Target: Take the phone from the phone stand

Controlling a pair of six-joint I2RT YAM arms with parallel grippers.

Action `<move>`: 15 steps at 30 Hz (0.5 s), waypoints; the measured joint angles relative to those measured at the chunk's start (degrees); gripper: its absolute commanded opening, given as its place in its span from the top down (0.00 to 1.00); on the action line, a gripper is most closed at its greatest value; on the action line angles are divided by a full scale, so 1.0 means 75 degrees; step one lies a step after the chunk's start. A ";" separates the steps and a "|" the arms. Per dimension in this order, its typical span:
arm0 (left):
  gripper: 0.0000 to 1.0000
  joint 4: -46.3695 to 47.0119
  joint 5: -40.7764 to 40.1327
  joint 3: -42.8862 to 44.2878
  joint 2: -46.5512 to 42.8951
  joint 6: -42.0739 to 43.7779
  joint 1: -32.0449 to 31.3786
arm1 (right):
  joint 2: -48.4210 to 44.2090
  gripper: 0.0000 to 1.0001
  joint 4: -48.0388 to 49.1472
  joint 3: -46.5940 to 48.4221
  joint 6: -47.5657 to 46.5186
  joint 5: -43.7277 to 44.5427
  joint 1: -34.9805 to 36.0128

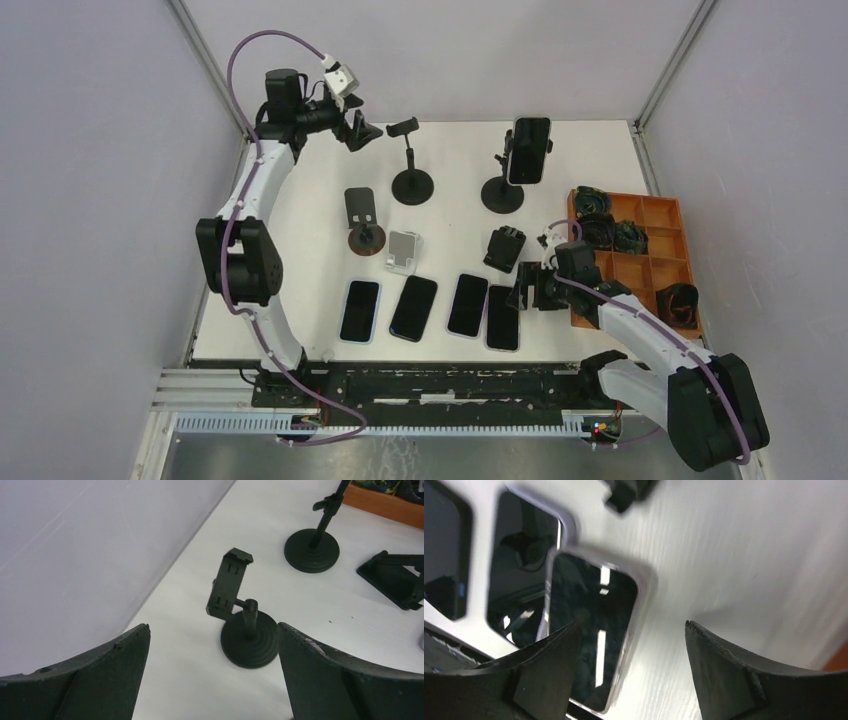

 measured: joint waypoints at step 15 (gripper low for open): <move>0.00 -0.2535 -0.0221 -0.1469 -0.1976 0.0895 0.0233 | 0.0968 0.34 0.2728 -0.0761 0.1186 -0.0294 0.1804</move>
